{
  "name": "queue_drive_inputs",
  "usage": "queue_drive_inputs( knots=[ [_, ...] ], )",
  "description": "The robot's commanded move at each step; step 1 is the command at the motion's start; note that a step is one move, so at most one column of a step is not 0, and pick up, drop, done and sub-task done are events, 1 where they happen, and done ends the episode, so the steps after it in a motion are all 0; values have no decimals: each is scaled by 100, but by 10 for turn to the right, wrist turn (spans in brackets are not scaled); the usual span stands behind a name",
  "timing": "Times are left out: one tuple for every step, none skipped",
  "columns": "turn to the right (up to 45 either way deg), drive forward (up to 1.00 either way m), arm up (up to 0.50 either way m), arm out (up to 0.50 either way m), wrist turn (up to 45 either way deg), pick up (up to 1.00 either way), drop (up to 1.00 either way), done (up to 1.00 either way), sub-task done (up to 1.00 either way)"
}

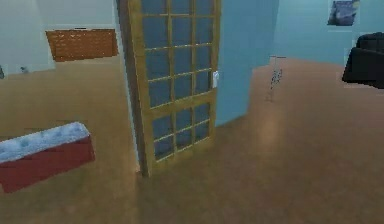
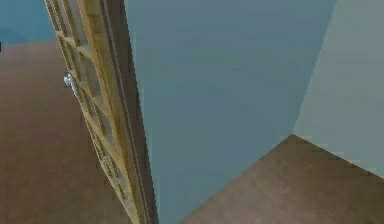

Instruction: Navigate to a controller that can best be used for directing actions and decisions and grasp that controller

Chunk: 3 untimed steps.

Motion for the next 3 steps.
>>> queue_drive_inputs(
  knots=[
    [0, 45, 0, 0, 0, 0, 0, 0, 0],
    [450, 0, 0, 0, 0, 0, 0, 0, 0],
    [30, 0, 0, 0, 0, 0, 0, 0, 0]
  ],
)
